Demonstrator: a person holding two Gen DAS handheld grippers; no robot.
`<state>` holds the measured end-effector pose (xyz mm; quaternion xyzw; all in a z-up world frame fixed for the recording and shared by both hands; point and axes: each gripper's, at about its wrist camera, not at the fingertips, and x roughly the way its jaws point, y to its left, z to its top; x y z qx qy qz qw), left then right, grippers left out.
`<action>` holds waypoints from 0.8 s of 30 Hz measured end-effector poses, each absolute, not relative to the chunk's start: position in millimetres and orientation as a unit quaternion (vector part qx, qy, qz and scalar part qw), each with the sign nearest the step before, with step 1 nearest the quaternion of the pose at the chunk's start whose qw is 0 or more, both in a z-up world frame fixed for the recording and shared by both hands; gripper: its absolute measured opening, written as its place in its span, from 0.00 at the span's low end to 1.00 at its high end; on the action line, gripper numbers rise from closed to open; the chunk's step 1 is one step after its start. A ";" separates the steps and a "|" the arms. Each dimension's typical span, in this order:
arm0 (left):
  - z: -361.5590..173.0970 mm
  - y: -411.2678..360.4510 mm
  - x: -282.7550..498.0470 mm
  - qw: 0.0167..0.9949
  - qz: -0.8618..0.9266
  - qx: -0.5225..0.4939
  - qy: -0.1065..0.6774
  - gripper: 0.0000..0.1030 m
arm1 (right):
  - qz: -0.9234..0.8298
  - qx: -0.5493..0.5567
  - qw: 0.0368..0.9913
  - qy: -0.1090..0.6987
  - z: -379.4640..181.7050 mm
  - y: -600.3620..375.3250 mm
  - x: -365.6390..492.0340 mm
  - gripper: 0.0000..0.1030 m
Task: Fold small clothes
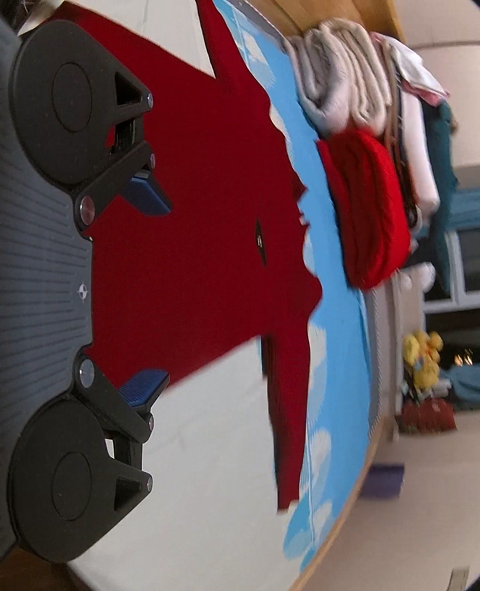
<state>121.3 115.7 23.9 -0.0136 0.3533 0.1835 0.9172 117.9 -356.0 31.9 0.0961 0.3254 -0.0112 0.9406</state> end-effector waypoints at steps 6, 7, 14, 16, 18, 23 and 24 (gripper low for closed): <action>16.6 124.9 204.2 0.904 0.223 -0.022 0.365 1.00 | 0.021 0.068 0.941 0.332 25.4 -318.6 179.6 0.88; 14.1 126.6 217.1 0.902 0.226 -0.020 0.366 1.00 | 0.023 0.057 0.943 0.328 21.7 -313.2 183.8 0.88; -15.6 147.6 289.5 0.890 0.254 -0.009 0.378 1.00 | 0.017 0.020 0.940 0.339 4.6 -303.6 208.0 0.88; -24.1 151.0 305.6 0.887 0.259 -0.001 0.382 1.00 | 0.015 0.017 0.940 0.340 3.8 -301.3 210.0 0.88; -30.3 152.5 321.2 0.888 0.257 0.010 0.381 1.00 | 0.013 0.012 0.938 0.346 0.8 -298.7 214.0 0.88; -44.6 165.4 354.5 0.888 0.262 0.014 0.378 1.00 | 0.009 0.018 0.932 0.361 -5.1 -293.9 227.3 0.88; -46.8 169.4 358.9 0.888 0.265 0.007 0.375 1.00 | 0.008 0.020 0.931 0.364 -5.8 -292.7 231.2 0.88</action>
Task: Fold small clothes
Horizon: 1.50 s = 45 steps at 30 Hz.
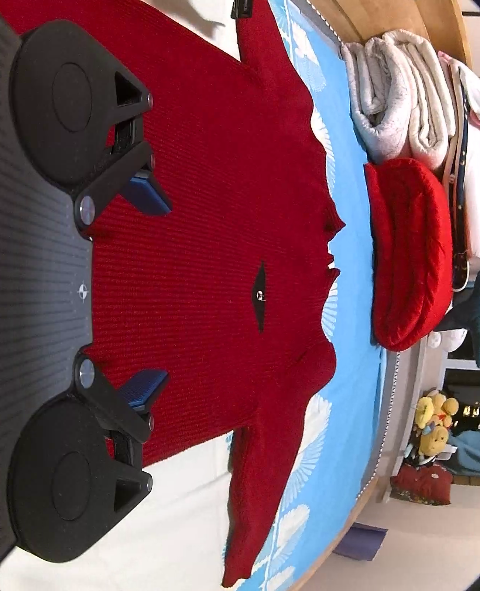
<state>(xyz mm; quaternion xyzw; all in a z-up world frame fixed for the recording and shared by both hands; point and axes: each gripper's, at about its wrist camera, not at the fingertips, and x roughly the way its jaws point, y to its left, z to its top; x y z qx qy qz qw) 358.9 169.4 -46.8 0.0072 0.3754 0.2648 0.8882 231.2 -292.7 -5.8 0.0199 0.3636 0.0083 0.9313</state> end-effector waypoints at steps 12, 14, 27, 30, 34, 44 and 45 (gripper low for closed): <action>-54.6 305.8 393.8 0.851 0.269 -0.316 0.321 1.00 | -0.017 0.059 0.913 0.403 -23.3 -295.2 257.2 0.88; -55.5 321.9 394.5 0.846 0.261 -0.359 0.296 0.99 | -0.020 0.066 0.908 0.413 -27.9 -297.2 257.7 0.88; 2.7 305.6 407.2 0.847 0.311 -0.363 0.232 0.13 | -0.019 0.100 0.899 0.426 -30.2 -300.3 257.6 0.88; 55.8 231.5 422.0 0.905 0.242 -0.281 0.208 0.12 | -0.027 0.090 0.909 0.406 -21.4 -303.5 253.7 0.88; 99.6 93.5 439.5 0.958 0.110 -0.175 0.196 0.12 | -0.026 0.107 0.912 0.395 -14.6 -313.2 251.6 0.87; -16.6 -144.3 399.3 0.928 -0.147 0.190 0.284 0.97 | -0.044 0.132 0.910 0.390 -8.8 -349.0 245.7 0.87; -18.6 -135.9 394.0 0.927 -0.151 0.183 0.292 0.97 | -0.047 0.137 0.910 0.388 -7.8 -353.5 244.0 0.87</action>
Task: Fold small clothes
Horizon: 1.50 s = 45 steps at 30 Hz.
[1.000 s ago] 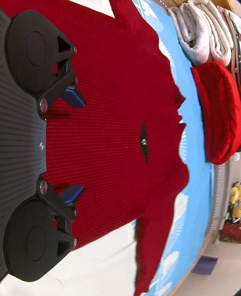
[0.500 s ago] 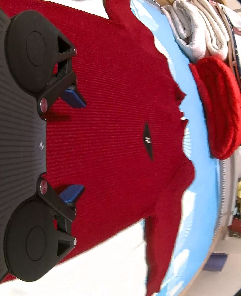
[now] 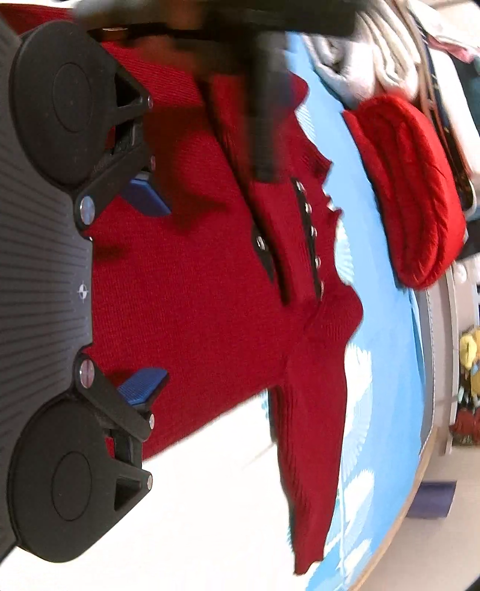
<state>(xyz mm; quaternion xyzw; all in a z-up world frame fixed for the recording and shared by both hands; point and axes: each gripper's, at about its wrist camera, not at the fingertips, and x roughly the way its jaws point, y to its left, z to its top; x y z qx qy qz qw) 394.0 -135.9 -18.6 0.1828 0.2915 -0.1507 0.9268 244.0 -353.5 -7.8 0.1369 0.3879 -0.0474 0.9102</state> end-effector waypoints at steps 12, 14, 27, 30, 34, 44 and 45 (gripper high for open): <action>-25.5 64.0 318.3 0.896 0.067 0.067 0.433 1.00 | -0.103 0.188 0.890 0.402 -18.1 -426.2 230.0 0.87; -34.7 90.5 303.1 0.886 0.074 0.016 0.457 1.00 | -0.103 0.220 0.876 0.417 -27.5 -446.4 223.5 0.87; -53.0 92.7 224.1 0.898 -0.009 -0.014 0.441 0.28 | 0.010 0.295 0.847 0.442 -69.6 -502.7 138.1 0.65; -52.9 81.2 213.2 0.906 0.011 0.013 0.423 0.10 | -0.007 0.254 0.859 0.444 -73.0 -496.7 123.1 0.19; -49.6 79.3 195.2 0.906 0.021 0.017 0.422 0.08 | -0.005 0.255 0.861 0.439 -69.5 -500.9 111.2 0.09; -48.8 86.8 162.9 0.902 0.002 0.052 0.428 0.18 | -0.040 0.227 0.861 0.453 -59.3 -499.1 105.3 0.21; -45.3 88.9 163.9 0.903 0.007 0.045 0.427 0.24 | -0.059 0.226 0.861 0.451 -54.9 -500.5 109.1 0.34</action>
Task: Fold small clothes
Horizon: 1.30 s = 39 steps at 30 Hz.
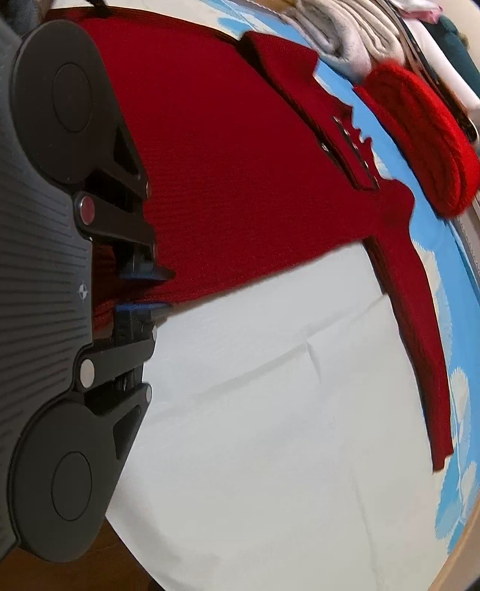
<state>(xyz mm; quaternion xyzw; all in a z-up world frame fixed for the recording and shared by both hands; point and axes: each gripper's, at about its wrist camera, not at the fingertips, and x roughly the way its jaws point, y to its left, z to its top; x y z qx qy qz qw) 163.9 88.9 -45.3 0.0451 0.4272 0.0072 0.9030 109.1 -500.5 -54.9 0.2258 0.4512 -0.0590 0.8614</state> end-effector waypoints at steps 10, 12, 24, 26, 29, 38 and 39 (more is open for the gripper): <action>7.5 75.5 243.3 0.941 0.054 -0.028 0.334 0.87 | 0.055 0.259 0.902 0.341 18.1 -454.1 225.5 0.47; 4.1 69.2 270.8 0.940 0.047 -0.041 0.335 0.87 | 0.059 0.248 0.903 0.347 18.5 -436.0 275.2 0.47; -37.2 90.1 348.6 0.888 0.144 -0.060 0.432 0.91 | -0.082 0.148 0.903 0.396 -48.7 -359.3 437.5 0.39; -39.5 96.0 350.2 0.880 0.151 -0.075 0.444 0.92 | -0.080 0.095 0.915 0.384 -46.7 -345.1 437.2 0.24; -42.8 97.0 349.0 0.875 0.149 -0.076 0.455 0.92 | -0.058 0.094 0.928 0.355 -27.5 -350.0 425.5 0.19; -50.9 84.1 347.7 0.874 0.158 -0.049 0.458 0.94 | -0.088 0.101 0.904 0.406 -45.3 -396.6 416.1 0.33; -50.6 84.3 348.1 0.873 0.157 -0.050 0.458 0.94 | -0.091 0.099 0.904 0.406 -52.1 -398.8 413.8 0.43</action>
